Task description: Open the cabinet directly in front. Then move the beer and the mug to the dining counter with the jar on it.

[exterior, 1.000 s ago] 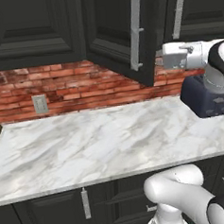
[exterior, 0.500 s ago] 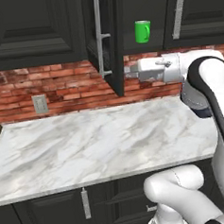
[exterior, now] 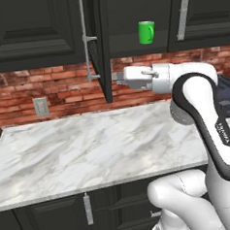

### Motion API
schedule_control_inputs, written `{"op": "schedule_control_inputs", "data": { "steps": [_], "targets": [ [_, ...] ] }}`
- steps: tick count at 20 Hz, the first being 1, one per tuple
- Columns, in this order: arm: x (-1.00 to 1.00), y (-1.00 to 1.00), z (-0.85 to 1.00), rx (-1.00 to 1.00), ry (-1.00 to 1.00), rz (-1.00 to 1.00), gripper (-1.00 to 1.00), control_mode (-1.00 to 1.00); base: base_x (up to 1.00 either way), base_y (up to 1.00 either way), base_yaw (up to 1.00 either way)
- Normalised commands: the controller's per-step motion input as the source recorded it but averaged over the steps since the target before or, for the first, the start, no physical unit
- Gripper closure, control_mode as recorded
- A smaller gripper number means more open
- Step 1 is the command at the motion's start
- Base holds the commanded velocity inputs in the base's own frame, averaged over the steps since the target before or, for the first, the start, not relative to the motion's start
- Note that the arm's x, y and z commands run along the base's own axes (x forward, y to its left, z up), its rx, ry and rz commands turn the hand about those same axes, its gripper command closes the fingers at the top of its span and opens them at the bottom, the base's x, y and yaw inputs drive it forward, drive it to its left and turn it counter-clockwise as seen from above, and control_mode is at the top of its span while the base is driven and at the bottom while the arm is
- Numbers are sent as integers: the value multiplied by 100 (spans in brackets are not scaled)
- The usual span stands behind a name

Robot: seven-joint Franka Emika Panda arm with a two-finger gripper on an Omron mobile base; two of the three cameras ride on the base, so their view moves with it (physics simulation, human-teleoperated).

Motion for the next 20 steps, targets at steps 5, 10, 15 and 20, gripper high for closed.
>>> {"op": "schedule_control_inputs", "data": {
  "steps": [5, 10, 15, 20],
  "targets": [
    [-5, -100, 55, -1, 1, -5, -100, -100, 0, 0, 0],
    [-7, -100, 27, -13, 3, -5, -100, -100, 0, 0, 0],
    [-2, -100, -2, -27, -7, -11, -100, -100, 0, 0, 0],
    [-12, -100, 0, -25, -22, -20, -100, -100, 0, 0, 0]
  ]
}}
